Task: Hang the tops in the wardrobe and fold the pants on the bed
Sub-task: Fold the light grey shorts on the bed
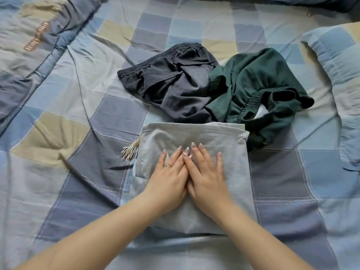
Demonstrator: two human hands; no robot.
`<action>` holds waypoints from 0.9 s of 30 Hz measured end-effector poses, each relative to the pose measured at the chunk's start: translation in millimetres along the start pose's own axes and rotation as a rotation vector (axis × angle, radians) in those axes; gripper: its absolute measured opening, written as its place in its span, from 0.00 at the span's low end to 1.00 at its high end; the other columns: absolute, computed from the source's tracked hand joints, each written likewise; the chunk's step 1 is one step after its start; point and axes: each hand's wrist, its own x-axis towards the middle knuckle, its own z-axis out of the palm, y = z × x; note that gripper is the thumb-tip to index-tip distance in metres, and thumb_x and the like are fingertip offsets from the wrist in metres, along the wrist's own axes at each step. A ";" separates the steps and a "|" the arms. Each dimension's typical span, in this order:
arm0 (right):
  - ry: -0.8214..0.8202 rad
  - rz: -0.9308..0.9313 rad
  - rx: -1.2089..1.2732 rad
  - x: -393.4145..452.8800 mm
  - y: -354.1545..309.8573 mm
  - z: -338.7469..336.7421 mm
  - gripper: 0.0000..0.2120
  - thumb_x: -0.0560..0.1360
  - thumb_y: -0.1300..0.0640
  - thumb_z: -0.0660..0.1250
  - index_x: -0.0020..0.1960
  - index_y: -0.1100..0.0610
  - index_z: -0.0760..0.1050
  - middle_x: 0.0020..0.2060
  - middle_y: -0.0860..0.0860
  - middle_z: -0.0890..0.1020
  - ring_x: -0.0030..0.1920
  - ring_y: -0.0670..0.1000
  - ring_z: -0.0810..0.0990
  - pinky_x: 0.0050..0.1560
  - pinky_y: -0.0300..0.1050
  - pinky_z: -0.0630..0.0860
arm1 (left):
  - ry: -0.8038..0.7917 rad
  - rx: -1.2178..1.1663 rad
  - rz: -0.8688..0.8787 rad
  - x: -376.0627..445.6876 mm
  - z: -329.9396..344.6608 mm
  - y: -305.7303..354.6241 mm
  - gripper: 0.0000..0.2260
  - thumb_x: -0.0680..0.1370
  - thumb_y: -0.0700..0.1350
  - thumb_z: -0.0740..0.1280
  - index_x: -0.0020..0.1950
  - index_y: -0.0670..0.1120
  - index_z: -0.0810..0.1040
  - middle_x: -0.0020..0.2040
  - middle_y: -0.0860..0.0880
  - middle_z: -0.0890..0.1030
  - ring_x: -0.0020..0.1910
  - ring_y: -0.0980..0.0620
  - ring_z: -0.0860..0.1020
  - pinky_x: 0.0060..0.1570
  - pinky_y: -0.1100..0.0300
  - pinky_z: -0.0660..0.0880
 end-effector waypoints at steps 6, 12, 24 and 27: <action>-0.249 0.073 -0.193 8.7 52.3 15.7 0.33 0.75 0.35 0.52 0.75 0.49 0.59 0.76 0.54 0.55 0.76 0.53 0.54 0.71 0.67 0.46 | -0.114 0.074 -0.053 6.2 21.2 -58.2 0.36 0.73 0.70 0.50 0.75 0.51 0.63 0.77 0.44 0.58 0.76 0.43 0.57 0.70 0.35 0.52; -0.390 0.150 -0.054 20.4 75.8 0.2 0.35 0.76 0.34 0.51 0.77 0.43 0.41 0.76 0.48 0.37 0.77 0.49 0.40 0.74 0.58 0.38 | -0.131 -0.037 -0.144 8.1 18.1 -74.2 0.37 0.73 0.72 0.47 0.78 0.57 0.44 0.78 0.48 0.38 0.77 0.48 0.40 0.74 0.46 0.44; -0.363 0.501 0.658 -32.5 74.1 -33.5 0.42 0.73 0.47 0.70 0.76 0.40 0.45 0.73 0.39 0.56 0.75 0.45 0.56 0.70 0.41 0.57 | -0.047 -0.879 -0.376 -47.4 3.9 -86.1 0.37 0.74 0.54 0.70 0.76 0.62 0.51 0.71 0.65 0.60 0.69 0.63 0.62 0.62 0.72 0.60; -0.403 0.521 0.592 -16.4 57.4 -33.4 0.41 0.73 0.51 0.71 0.76 0.41 0.51 0.74 0.49 0.61 0.73 0.51 0.62 0.69 0.45 0.63 | -0.048 -1.047 -0.363 -37.5 -0.3 -73.7 0.34 0.73 0.45 0.73 0.75 0.56 0.61 0.69 0.62 0.63 0.68 0.64 0.62 0.59 0.78 0.57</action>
